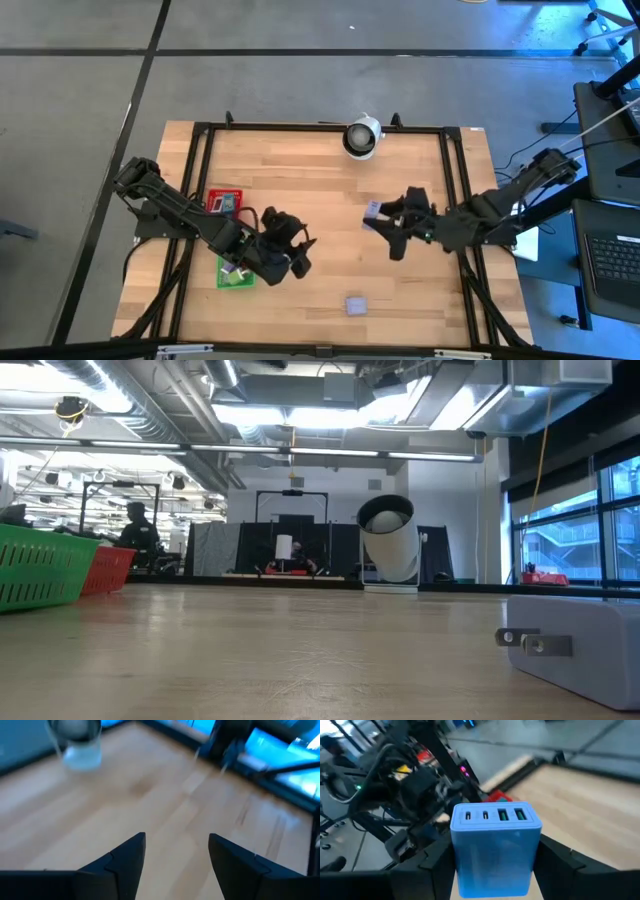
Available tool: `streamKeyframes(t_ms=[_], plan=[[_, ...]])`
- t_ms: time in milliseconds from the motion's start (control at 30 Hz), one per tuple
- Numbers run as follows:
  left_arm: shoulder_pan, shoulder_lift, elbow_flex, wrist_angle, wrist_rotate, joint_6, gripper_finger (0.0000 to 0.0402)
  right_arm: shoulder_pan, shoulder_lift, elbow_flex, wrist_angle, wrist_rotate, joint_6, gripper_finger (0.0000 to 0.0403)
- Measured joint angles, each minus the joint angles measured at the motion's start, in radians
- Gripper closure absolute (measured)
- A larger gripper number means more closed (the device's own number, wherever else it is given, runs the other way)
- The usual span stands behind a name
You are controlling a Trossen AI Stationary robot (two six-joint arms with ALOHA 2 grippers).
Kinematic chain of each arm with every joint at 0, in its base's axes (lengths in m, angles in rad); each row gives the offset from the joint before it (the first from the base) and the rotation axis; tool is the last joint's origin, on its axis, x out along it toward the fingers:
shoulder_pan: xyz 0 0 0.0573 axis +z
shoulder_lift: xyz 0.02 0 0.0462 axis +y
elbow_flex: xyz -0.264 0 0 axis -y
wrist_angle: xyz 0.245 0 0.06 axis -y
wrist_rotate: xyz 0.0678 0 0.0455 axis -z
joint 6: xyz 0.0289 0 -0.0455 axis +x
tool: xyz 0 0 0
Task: Pick & Place Office items
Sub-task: Put the right purple charger adapter into the green bin
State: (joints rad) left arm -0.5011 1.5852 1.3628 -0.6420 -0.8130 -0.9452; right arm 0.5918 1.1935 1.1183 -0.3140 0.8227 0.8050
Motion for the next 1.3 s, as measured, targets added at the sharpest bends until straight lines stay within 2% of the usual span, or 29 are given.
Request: streamKeyframes(t_ms=[133, 300, 500, 567, 667, 767, 900, 1000, 1167, 1300], plan=[[0.015, 0.0, 0.0, 0.178, -0.052, 0.164, 0.0177, -0.04, -0.021, 0.0, 0.052, -0.044, -0.134, 0.0188], [0.062, 0.0, 0.0, 0.452, 0.019, 0.406, 0.0148, -0.109, -0.027, 0.0, 0.052, -0.104, -0.287, 0.0188], [0.124, -0.017, 0.0, 0.753, 0.049, 0.643, 0.0119, -0.166, -0.027, 0.0, 0.052, -0.162, -0.622, 0.0188], [0.152, -0.038, 0.0, 0.77, 0.038, 0.642, 0.0113, -0.18, -0.027, 0.0, 0.051, -0.157, -0.735, 0.0188], [0.208, -0.053, 0.0, 0.765, 0.002, 0.513, 0.0109, -0.214, -0.027, 0.0, 0.052, -0.128, -0.846, 0.0188], [0.259, -0.053, 0.0, 0.762, 0.042, 0.453, 0.0109, -0.265, -0.016, 0.0, 0.05, -0.133, -0.899, 0.0188], [0.309, -0.053, 0.0, 0.747, 0.164, 0.425, 0.0109, -0.317, -0.005, 0.0, 0.051, -0.161, -0.898, 0.0187], [0.334, -0.053, 0.0, 0.727, 0.189, 0.419, 0.0109, -0.344, -0.016, 0.0, 0.073, -0.161, -0.836, 0.0187], [0.332, -0.073, 0.0, 0.691, 0.183, 0.584, 0.0109, -0.396, -0.077, 0.0, 0.182, -0.161, -0.634, 0.0187], [0.299, -0.081, 0.0, 0.712, 0.053, 0.77, 0.0109, -0.446, -0.089, 0.0, 0.243, -0.161, -0.447, 0.0183]])
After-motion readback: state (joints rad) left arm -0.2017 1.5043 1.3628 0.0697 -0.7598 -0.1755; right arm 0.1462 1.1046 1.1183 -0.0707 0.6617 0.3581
